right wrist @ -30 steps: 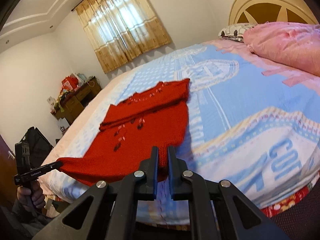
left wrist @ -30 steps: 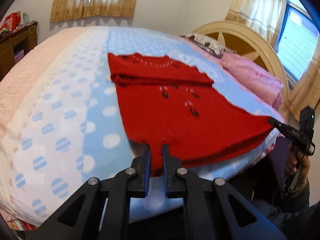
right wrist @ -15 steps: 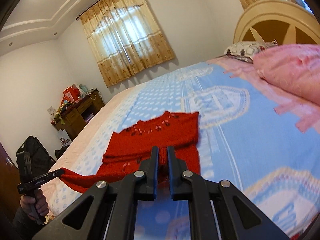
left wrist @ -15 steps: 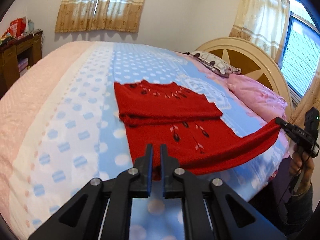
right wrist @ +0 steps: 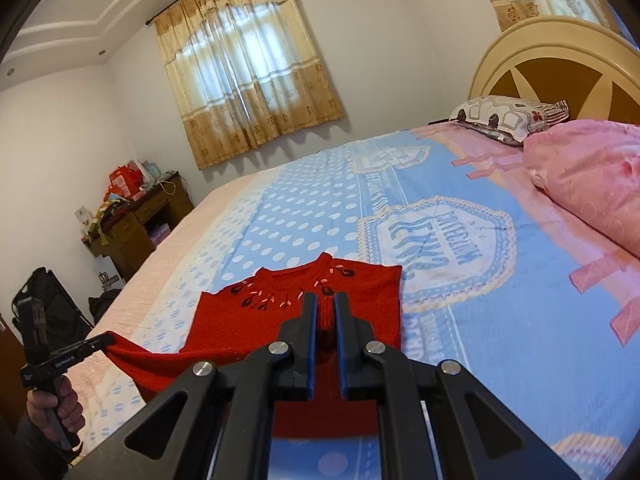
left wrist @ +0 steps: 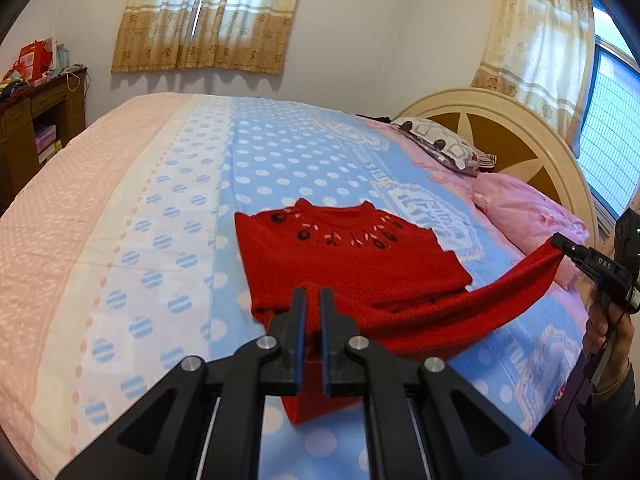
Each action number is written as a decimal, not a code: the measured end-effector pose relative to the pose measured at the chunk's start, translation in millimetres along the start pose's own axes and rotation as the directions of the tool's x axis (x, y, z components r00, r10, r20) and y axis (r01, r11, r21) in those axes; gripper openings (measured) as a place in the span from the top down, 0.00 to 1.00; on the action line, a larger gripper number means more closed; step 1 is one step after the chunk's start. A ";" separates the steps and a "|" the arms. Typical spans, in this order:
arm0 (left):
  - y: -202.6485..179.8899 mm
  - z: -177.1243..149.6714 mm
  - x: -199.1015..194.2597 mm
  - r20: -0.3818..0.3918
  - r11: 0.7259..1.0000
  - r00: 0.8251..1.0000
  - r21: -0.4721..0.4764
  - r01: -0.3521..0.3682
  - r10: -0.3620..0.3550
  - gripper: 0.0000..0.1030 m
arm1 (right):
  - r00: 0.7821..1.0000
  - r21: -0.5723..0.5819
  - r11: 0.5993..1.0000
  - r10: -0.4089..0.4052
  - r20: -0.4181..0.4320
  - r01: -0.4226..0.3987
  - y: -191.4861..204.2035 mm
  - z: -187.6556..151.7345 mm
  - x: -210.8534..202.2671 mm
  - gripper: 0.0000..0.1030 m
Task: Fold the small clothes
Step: 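Lift the hem with both grippers and fold it toward the collar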
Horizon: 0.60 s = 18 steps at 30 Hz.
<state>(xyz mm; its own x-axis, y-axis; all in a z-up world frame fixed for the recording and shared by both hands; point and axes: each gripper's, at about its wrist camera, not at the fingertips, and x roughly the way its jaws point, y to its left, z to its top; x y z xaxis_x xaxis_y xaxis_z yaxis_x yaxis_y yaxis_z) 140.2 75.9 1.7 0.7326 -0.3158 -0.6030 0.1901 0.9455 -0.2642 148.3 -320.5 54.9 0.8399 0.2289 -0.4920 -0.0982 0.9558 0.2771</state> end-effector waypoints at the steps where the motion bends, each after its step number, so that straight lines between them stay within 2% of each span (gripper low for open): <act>1: 2.1 4.7 3.9 -0.001 1.000 1.000 -0.005 0.002 -0.002 0.94 | 1.000 -0.005 1.000 -0.007 -0.004 0.007 0.0 4.1 6.4 0.93; 11: 21.0 54.2 45.2 0.016 0.999 0.999 -0.028 -0.033 0.033 0.94 | 0.997 -0.011 0.998 -0.068 -0.046 0.067 -7.6 38.6 75.2 0.93; 18: 33.7 73.7 92.1 -0.029 0.997 0.998 -0.059 -0.048 0.047 0.94 | 0.990 0.001 0.995 -0.102 -0.097 0.103 -21.9 50.9 129.7 0.93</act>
<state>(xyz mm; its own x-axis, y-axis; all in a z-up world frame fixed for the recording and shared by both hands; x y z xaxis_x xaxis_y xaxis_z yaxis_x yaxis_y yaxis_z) 262.2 84.5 -7.3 0.7214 -0.2736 -0.6362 0.1160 0.9534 -0.2784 286.6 -321.1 27.0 0.7896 0.1469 -0.5958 -0.0107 0.9740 0.2261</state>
